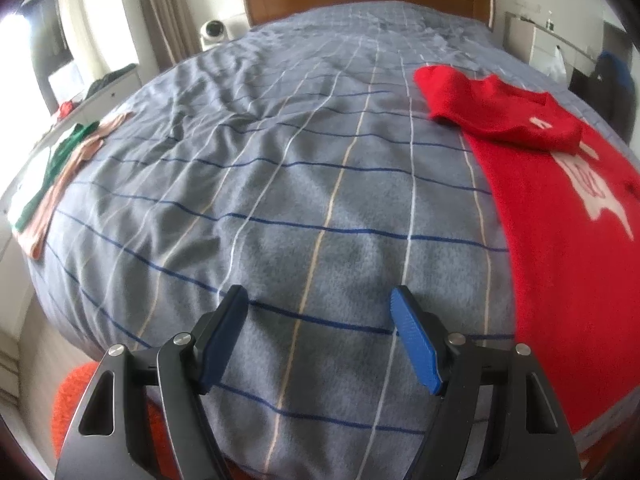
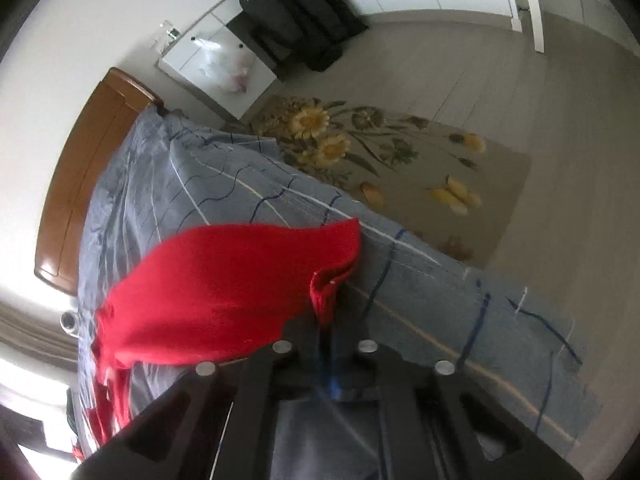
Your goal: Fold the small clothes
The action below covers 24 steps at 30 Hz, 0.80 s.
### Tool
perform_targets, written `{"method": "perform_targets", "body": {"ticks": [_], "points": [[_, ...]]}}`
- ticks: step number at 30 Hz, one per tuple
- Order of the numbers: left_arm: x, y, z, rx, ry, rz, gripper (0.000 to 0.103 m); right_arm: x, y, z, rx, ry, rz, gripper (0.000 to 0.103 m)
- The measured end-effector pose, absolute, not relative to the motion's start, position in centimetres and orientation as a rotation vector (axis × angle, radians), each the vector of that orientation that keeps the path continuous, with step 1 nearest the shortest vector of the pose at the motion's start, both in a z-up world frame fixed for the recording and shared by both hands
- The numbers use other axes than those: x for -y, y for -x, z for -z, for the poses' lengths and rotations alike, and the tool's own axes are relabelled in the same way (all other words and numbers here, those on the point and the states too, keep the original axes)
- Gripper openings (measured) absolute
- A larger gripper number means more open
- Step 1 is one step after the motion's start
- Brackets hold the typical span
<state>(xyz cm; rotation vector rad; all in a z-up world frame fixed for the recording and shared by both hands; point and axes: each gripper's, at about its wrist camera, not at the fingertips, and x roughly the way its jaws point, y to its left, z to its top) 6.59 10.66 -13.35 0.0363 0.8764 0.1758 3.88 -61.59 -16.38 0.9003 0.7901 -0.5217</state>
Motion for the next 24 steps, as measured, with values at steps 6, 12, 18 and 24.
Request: {"method": "perform_targets", "body": {"ticks": [6, 12, 18, 24], "points": [[-11.3, -6.2, 13.0, -0.87, -0.023, -0.191, 0.076, 63.6, -1.3, 16.7, -0.781, -0.969, 0.54, 0.012], [-10.7, -6.9, 13.5, -0.884, -0.027, -0.186, 0.076, 65.0, 1.7, 13.0, -0.678, -0.924, 0.56, 0.017], [-10.1, -6.5, 13.4, -0.881, -0.056, -0.175, 0.078, 63.3, -1.5, 13.3, -0.652, -1.015, 0.297, 0.019], [-10.2, -7.0, 11.0, -0.889, -0.079, -0.116, 0.078, 61.4, -1.7, 14.2, -0.802, -0.788, 0.549, 0.022]]}}
